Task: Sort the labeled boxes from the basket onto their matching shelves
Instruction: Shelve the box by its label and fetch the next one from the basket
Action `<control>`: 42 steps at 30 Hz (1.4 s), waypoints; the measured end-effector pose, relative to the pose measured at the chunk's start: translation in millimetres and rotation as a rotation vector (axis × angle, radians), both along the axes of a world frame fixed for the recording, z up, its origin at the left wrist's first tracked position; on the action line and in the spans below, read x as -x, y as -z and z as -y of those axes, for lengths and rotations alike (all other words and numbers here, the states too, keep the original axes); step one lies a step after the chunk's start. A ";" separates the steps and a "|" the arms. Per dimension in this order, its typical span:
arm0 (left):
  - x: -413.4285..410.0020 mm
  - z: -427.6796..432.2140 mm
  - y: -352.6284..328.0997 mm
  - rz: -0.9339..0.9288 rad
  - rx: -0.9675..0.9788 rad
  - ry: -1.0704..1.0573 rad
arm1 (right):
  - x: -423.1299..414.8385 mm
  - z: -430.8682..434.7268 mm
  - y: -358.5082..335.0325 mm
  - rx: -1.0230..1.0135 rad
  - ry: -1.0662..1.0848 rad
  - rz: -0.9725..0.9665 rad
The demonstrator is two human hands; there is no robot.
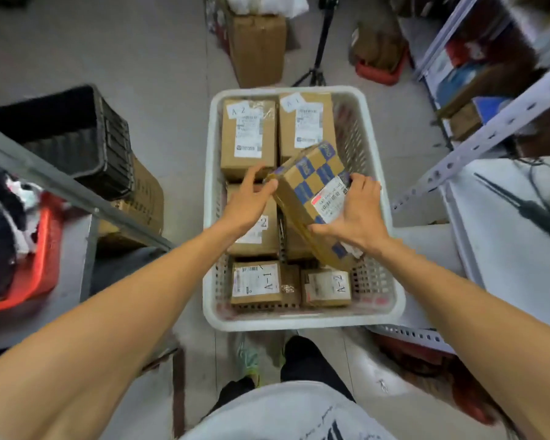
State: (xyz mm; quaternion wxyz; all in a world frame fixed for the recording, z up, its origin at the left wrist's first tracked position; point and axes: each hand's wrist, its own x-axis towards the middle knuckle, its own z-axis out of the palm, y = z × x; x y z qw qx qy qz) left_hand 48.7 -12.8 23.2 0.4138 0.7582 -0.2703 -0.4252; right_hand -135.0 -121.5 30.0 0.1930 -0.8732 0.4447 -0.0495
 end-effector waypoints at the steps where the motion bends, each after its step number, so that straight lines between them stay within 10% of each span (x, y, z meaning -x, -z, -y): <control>1: -0.3 3.6 -13.3 -0.083 0.067 0.002 | -9.2 -1.1 -11.2 -0.023 0.057 0.040; 10: 0.7 15.4 -96.0 -0.118 0.394 0.111 | -59.3 -24.2 -108.3 -0.191 0.505 0.471; 21: -30.8 -5.4 -140.4 -0.048 0.518 0.180 | -51.1 -29.7 -167.2 -0.193 0.374 0.731; 35: -22.8 -36.8 -159.2 -0.054 0.505 0.308 | 18.5 -53.0 -196.4 -0.181 0.132 -0.050; 42: 49.8 -65.0 -158.9 -0.119 0.498 0.465 | 100.8 -112.5 -198.1 -0.293 0.236 -0.071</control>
